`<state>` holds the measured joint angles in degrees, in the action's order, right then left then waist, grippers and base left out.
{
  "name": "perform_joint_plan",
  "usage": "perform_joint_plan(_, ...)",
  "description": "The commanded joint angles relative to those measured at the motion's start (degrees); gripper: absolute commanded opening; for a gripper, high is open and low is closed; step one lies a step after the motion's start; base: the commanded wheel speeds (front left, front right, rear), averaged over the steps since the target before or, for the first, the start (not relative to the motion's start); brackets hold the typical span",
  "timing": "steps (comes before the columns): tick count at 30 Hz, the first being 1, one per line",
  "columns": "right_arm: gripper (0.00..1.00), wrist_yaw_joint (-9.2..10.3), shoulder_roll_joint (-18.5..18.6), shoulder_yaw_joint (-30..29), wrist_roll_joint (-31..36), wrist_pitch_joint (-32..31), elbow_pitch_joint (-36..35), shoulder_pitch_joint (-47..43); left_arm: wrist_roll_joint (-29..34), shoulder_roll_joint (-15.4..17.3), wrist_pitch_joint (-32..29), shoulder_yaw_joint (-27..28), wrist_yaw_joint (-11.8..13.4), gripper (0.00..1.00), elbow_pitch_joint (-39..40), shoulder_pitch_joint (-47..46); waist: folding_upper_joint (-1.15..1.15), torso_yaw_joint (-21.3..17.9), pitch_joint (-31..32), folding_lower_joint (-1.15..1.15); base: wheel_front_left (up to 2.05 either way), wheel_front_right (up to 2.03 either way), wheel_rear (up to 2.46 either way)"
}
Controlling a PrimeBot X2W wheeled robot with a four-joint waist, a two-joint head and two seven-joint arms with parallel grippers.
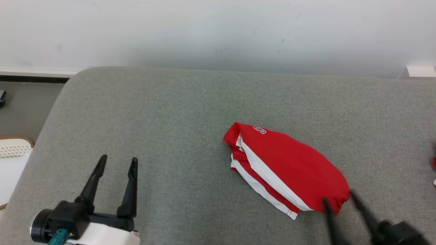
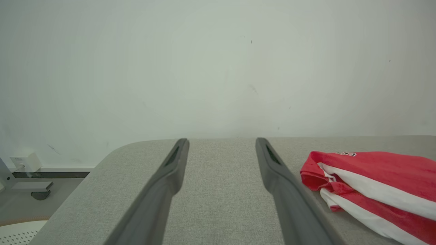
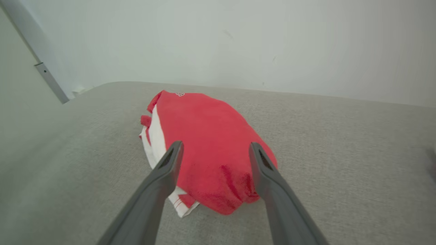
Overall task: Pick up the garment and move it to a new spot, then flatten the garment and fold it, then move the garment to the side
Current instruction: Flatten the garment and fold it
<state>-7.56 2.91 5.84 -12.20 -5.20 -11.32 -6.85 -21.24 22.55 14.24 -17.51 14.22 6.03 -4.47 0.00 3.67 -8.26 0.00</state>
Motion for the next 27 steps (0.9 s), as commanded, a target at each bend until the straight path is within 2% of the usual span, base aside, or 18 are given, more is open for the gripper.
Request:
perform_joint_plan(1, 1.0, 0.18, 0.0, 0.8, 0.5, -0.4, 0.0, -1.4, -0.2, -0.1, 0.3, 0.0, 0.0, 1.0, -0.2, -0.1, 0.0, 0.1, 0.0, 0.0, 0.0, 0.0, 0.0)
perform_joint_plan(7, 1.0, 0.18, 0.1, 5.1, 5.0, -1.5, 1.7, -3.1, -0.4, -0.3, 0.4, -0.1, 0.2, 1.0, -0.5, -0.6, 0.0, -0.2, -0.5, 0.0, 0.0, 0.0, 0.0)
perform_joint_plan(14, 1.0, 0.18, 0.1, 2.4, 11.7, 0.4, 4.8, -0.1, -0.5, -0.6, 0.4, -0.2, -0.3, 1.0, -0.9, -1.5, 0.0, 0.0, -1.1, 0.0, 0.0, 0.0, 0.0)
perform_joint_plan(19, 1.0, 0.18, 0.1, 1.9, 13.7, 1.4, 8.2, 2.5, -0.7, -0.9, 0.5, -0.2, -0.4, 1.0, -1.1, -2.0, 0.0, 0.3, -1.2, 0.0, 0.0, 0.0, 0.0)
perform_joint_plan(21, 0.2, 0.18, 0.0, 2.3, 13.2, 2.0, 9.2, 3.4, -0.7, -1.1, 0.6, -0.3, -0.5, 1.0, -1.2, -2.2, 0.0, 0.5, -1.2, 0.0, 0.0, 0.0, 0.0)
perform_joint_plan(22, 0.0, 0.18, 0.0, 2.5, 12.7, 2.3, 9.3, 3.7, -0.6, -1.1, 0.6, -0.4, -0.5, 1.0, -1.3, -2.2, 0.0, 0.6, -1.1, 0.0, 0.0, 0.0, 0.0)
perform_joint_plan(27, 0.0, 0.18, 0.7, 8.2, 10.0, -1.0, 6.9, 4.9, -0.6, -1.2, 0.8, 0.0, -0.5, 1.0, -1.4, -1.9, 0.0, 0.4, -0.9, 0.0, 0.0, 0.0, 0.0)
